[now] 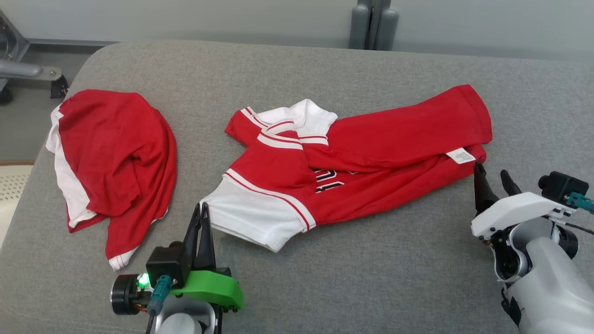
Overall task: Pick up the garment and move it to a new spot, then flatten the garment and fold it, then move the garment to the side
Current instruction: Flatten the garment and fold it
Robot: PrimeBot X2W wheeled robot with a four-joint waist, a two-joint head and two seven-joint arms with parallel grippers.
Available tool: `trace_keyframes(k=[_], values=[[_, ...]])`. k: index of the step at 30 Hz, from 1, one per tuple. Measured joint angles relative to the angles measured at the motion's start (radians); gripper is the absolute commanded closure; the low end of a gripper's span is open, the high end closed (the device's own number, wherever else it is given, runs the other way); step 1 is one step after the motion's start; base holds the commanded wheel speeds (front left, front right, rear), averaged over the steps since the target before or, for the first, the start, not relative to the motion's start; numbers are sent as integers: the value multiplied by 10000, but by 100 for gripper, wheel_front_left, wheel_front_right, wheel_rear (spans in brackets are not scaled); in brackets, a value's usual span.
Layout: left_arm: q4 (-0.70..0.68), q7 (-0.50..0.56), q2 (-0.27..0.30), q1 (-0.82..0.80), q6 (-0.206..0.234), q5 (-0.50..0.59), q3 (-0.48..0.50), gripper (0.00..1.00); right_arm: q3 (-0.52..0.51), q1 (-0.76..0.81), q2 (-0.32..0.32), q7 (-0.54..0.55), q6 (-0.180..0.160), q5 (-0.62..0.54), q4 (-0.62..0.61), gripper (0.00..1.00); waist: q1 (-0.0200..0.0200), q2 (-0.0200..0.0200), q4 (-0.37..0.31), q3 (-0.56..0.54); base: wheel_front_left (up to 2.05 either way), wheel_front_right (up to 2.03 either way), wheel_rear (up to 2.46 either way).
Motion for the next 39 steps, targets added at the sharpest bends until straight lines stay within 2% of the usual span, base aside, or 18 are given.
trace_keyframes(k=[4, 15, 16, 17, 28, 35, 39], values=[[56, 2, 0, -37, 4, -73, -291, 100, 100, -725, -359, -169, 2, -31, 928, 0, 0, 0, 177, 275, 0, 0, 0], [105, 2, 0, -331, 96, -247, -545, 100, 1131, -1480, -803, -339, 2, 424, 1891, 0, 0, 0, 387, 657, 0, 0, 0], [123, 2, 0, -331, 107, -249, -545, 100, 1231, -1484, -811, -349, 2, 506, 1919, 52, 0, 0, 387, 653, 0, 0, 0], [136, 0, 0, -331, 107, -249, -537, 100, 1313, -1484, -838, -389, 2, 577, 1962, 100, 0, 0, 385, 642, 0, 0, 0], [125, 2, -2, -172, 82, -253, 38, 100, 2537, -1002, -1269, -817, 2, 1256, 1438, 100, 0, 0, 84, 41, 0, 0, 0], [-502, 4, -2, -295, -339, -44, 899, 100, 2840, -681, -1887, -953, 4, 1463, -159, 100, 0, 0, -415, -627, 0, 0, 0], [-1277, 4, -6, -892, -723, -428, 1321, 100, 2765, -700, -2259, -955, 4, 1492, -1478, 100, 0, 0, -893, -978, 0, 0, 0]])
